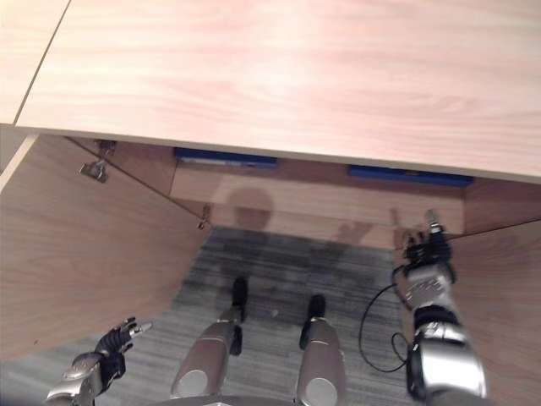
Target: Put the empty folder in the office cabinet
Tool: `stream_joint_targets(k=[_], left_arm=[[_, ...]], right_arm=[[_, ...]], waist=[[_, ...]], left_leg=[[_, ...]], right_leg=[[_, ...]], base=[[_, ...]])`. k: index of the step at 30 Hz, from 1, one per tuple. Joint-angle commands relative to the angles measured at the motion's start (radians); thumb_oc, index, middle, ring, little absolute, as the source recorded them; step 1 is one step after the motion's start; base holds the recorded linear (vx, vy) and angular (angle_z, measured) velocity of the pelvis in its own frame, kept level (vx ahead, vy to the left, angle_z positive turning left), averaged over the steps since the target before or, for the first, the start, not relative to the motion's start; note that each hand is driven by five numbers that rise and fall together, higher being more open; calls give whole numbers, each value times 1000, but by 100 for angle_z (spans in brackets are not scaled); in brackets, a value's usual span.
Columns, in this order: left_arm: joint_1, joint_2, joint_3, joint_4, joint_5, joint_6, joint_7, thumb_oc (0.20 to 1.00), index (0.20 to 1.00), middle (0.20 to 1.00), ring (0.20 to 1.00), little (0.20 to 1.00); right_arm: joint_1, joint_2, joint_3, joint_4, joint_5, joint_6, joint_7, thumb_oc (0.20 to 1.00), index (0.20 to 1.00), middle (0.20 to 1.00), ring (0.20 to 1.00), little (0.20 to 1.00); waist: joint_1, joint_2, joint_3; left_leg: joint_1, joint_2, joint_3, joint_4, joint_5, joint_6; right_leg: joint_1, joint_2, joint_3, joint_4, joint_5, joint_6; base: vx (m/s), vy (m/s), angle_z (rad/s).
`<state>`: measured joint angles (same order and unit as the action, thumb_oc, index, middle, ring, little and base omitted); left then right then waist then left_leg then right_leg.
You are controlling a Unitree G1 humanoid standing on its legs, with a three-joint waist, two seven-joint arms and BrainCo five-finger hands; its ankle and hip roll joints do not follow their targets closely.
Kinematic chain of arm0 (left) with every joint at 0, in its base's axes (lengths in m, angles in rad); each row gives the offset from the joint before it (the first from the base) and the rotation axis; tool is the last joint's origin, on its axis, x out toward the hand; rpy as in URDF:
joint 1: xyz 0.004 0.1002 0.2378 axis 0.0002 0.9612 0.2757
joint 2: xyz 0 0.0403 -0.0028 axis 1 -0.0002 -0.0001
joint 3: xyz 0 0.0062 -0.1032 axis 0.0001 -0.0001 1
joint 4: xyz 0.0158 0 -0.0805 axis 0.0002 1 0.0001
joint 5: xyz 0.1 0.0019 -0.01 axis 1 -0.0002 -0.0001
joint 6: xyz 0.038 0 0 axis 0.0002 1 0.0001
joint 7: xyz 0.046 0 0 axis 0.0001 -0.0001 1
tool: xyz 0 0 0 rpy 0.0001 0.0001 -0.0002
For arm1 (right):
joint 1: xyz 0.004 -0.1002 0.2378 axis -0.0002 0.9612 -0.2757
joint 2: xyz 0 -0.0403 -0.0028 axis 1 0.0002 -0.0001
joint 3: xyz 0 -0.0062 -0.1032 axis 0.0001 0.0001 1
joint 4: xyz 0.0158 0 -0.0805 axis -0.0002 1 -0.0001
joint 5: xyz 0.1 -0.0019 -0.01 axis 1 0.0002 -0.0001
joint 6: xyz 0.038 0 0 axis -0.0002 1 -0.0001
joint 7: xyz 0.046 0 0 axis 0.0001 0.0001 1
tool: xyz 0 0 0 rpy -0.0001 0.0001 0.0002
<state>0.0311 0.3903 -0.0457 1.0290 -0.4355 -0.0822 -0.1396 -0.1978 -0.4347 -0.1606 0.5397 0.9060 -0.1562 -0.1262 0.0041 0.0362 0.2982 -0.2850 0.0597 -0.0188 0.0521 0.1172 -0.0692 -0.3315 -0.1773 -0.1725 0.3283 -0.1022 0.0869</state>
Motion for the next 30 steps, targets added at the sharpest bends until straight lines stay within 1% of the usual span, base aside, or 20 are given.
stream_joint_targets(k=[1, 2, 3, 4, 5, 6, 7, 8, 10, 11, 14, 15, 18, 19, 20, 21, 24, 25, 29, 30], left_arm=[[11, -1, 28, 54, 82, -32, -3, 1000, 1000, 1000, 1000, 1000], [16, -5, 35, 51, 88, -36, -10, 1000, 1000, 1000, 1000, 1000], [19, -5, 35, 50, 88, -36, -10, 1000, 1000, 1000, 1000, 1000], [26, -19, 39, 43, 105, -42, -26, 1000, 1000, 1000, 1000, 1000], [28, -19, 40, 42, 105, -42, -26, 1000, 1000, 1000, 1000, 1000], [27, -29, 36, 39, 114, -45, -31, 1000, 1000, 1000, 1000, 1000], [27, -29, 37, 38, 114, -45, -31, 1000, 1000, 1000, 1000, 1000], [30, -35, 36, 39, 122, -48, -31, 1000, 1000, 1000, 1000, 1000], [19, -44, 28, 47, 124, -47, -29, 1000, 1000, 1000, 1000, 1000], [8, -48, 30, 79, 139, -49, -21, 1000, 1000, 1000, 1000, 1000], [0, -57, 44, 126, 164, -44, -6, 1000, 1000, 1000, 1000, 1000], [10, -70, 51, 152, 184, -41, 3, 1000, 1000, 1000, 1000, 1000], [23, -77, 53, 172, 192, -40, 10, 1000, 1000, 1000, 1000, 1000], [29, -80, 54, 175, 197, -39, 12, 1000, 1000, 1000, 1000, 1000], [40, -85, 55, 182, 199, -41, 15, 1000, 1000, 1000, 1000, 1000], [40, -91, 47, 184, 193, -38, 17, 1000, 1000, 1000, 1000, 1000], [44, -99, 39, 194, 196, -36, 21, 1000, 1000, 1000, 1000, 1000], [41, -104, 28, 198, 195, -35, 27, 1000, 1000, 1000, 1000, 1000], [28, -108, 22, 196, 179, -34, 35, 1000, 1000, 1000, 1000, 1000], [14, -117, 15, 188, 158, -36, 43, 1000, 1000, 1000, 1000, 1000]], right_arm=[[27, -85, 15, -124, -375, -95, -20, 1000, 1000, 1000, 1000, 1000], [48, -96, 29, -176, -442, -90, -5, 1000, 1000, 1000, 1000, 1000], [52, -94, 28, -181, -446, -87, -6, 1000, 1000, 1000, 1000, 1000], [85, -96, 73, -273, -541, -87, 29, 1000, 1000, 1000, 1000, 1000], [87, -95, 73, -276, -543, -85, 28, 1000, 1000, 1000, 1000, 1000], [97, -88, 148, -324, -609, -67, 64, 1000, 1000, 1000, 1000, 1000], [97, -88, 148, -325, -609, -67, 64, 1000, 1000, 1000, 1000, 1000], [109, -85, 195, -339, -649, -57, 89, 1000, 1000, 1000, 1000, 1000], [110, -57, 278, -308, -681, -32, 123, 1000, 1000, 1000, 1000, 1000], [109, -28, 360, -260, -722, -10, 148, 1000, 1000, 1000, 1000, 1000], [127, 15, 456, -160, -787, 27, 165, 1000, 1000, 1000, 1000, 1000], [173, 59, 493, -60, -817, 44, 173, 1000, 1000, 1000, 1000, 1000], [216, 97, 505, 67, -856, 67, 160, 1000, 1000, 1000, 1000, 1000], [239, 106, 497, 79, -856, 67, 156, 1000, 1000, 1000, 1000, 1000], [268, 124, 481, 134, -835, 68, 154, 1000, 1000, 1000, 1000, 1000], [273, 138, 464, 225, -818, 70, 133, 1000, 1000, 1000, 1000, 1000], [279, 152, 470, 313, -845, 85, 125, 1000, 1000, 1000, 1000, 1000], [272, 159, 484, 369, -868, 96, 125, 1000, 1000, 1000, 1000, 1000], [257, 167, 487, 423, -861, 102, 117, 1000, 1000, 1000, 1000, 1000], [241, 166, 481, 459, -856, 107, 104, 1000, 1000, 1000, 1000, 1000]], waist=[[-7, -6, -49], [-9, -12, -64], [-9, -12, -64], [-8, -22, -92], [-8, -21, -91], [-5, -29, -117], [-5, -29, -116], [-1, -32, -130], [7, -39, -152], [11, -47, -172], [26, -58, -205], [33, -59, -228], [35, -55, -238], [35, -53, -240], [33, -48, -243], [30, -42, -234], [33, -33, -232], [36, -29, -231], [42, -20, -219], [51, -9, -194]], left_leg=[[89, 38, 7, -23, -111, -32], [105, 37, 12, -35, -112, -32], [110, 37, 12, -38, -111, -32], [147, 35, 22, -64, -110, -33], [151, 36, 22, -66, -109, -33], [185, 34, 29, -88, -107, -34], [187, 34, 29, -89, -106, -34], [207, 35, 30, -102, -104, -36], [233, 36, 32, -116, -102, -39], [250, 37, 35, -123, -104, -41], [276, 39, 40, -135, -109, -44], [295, 42, 45, -139, -114, -46], [307, 44, 37, -139, -113, -47], [311, 44, 35, -139, -113, -47], [318, 46, 33, -139, -113, -47], [320, 46, 22, -139, -108, -49], [322, 49, 7, -139, -103, -52], [323, 54, 2, -136, -99, -57], [310, 63, -8, -131, -83, -67], [275, 63, -24, -122, -57, -79]], right_leg=[[107, 3, 24, -132, 44, 83], [122, 1, 23, -152, 53, 86], [127, 2, 23, -155, 54, 87], [167, 1, 17, -204, 71, 94], [173, 1, 17, -209, 73, 94], [204, 1, 16, -243, 87, 97], [205, 2, 16, -243, 87, 97], [227, 3, 13, -258, 90, 97], [252, 6, 7, -272, 90, 97], [272, 11, 2, -287, 91, 95], [306, 18, -10, -319, 94, 95], [335, 21, -18, -341, 95, 95], [355, 22, -24, -344, 90, 93], [363, 23, -27, -344, 88, 92], [371, 24, -29, -341, 83, 89], [371, 26, -31, -331, 75, 86], [387, 30, -38, -330, 67, 81], [391, 34, -43, -331, 63, 76], [389, 42, -59, -330, 57, 70], [384, 42, -73, -337, 58, 67]], base=[[89, 36, -11], [68, 28, -11], [77, 23, -6], [47, 20, -10], [79, 40, -14], [37, 22, -16], [46, 34, -17], [24, 14, -11], [16, 6, 3], [40, 6, 12], [54, -9, 13], [59, 7, 9], [18, 4, 1], [44, -3, -1], [0, 0, 0], [0, 0, 0], [-23, -44, 14], [-6, -71, 14], [-66, -42, 9], [-115, -11, 14]])
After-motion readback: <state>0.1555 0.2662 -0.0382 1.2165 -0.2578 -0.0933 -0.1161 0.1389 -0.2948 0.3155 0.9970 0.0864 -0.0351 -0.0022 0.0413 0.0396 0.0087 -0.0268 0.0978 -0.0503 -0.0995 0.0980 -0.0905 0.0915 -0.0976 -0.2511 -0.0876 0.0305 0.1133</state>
